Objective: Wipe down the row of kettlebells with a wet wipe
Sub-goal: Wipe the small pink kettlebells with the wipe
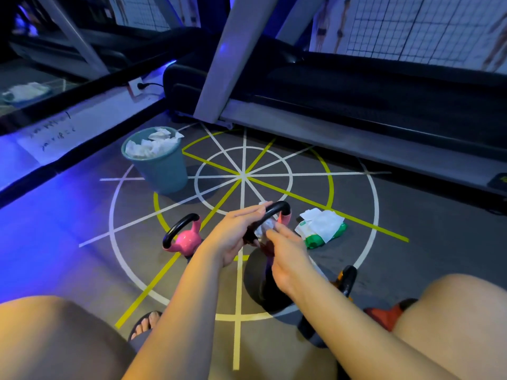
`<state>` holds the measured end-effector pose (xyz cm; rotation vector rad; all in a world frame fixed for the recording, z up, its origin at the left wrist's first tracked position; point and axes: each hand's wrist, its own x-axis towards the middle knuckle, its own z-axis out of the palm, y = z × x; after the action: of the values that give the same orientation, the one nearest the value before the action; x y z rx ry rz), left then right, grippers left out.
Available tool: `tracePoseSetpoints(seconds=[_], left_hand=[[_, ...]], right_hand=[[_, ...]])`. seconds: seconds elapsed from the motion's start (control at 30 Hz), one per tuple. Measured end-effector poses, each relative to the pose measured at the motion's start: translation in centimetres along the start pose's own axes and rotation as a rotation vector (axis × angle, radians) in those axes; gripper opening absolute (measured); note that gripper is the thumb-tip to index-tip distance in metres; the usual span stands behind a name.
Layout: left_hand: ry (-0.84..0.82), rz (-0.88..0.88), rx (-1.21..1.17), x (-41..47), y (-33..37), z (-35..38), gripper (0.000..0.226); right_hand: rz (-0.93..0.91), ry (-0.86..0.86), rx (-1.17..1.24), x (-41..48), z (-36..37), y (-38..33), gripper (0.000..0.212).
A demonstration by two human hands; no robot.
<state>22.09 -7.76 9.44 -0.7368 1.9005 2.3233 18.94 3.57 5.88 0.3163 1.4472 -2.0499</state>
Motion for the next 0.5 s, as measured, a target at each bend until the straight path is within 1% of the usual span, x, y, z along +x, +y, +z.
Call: tracePoseSetpoints(seconds=[0.13, 0.2, 0.23, 0.33, 0.4, 0.43, 0.5], left_hand=[[-0.015, -0.007, 0.043, 0.2, -0.1, 0.4, 0.026], [0.024, 0.006, 0.069, 0.4, -0.2, 0.9, 0.025], [0.044, 0.011, 0.068, 0.5, -0.2, 1.1, 0.024], [0.064, 0.003, 0.020, 0.7, -0.5, 0.8, 0.025], [0.076, 0.000, -0.023, 0.6, -0.7, 0.4, 0.027], [0.085, 0.004, -0.041, 0.5, -0.8, 0.2, 0.028], [0.079, 0.011, -0.048, 0.5, -0.9, 0.0, 0.029]], right_hand=[[0.063, 0.084, 0.202, 0.5, -1.1, -2.9, 0.018], [0.054, 0.104, 0.198, 0.4, -1.2, -3.1, 0.017], [0.024, 0.092, 0.131, 0.2, -1.0, -2.5, 0.017], [-0.124, -0.003, -0.194, -0.4, -0.6, -0.2, 0.021], [-0.228, -0.056, -0.378, -0.6, -0.6, -0.2, 0.018], [-0.270, -0.081, -0.412, -0.6, -0.7, -0.6, 0.016], [-0.285, -0.085, -0.390, -0.1, -0.9, -1.2, 0.016]])
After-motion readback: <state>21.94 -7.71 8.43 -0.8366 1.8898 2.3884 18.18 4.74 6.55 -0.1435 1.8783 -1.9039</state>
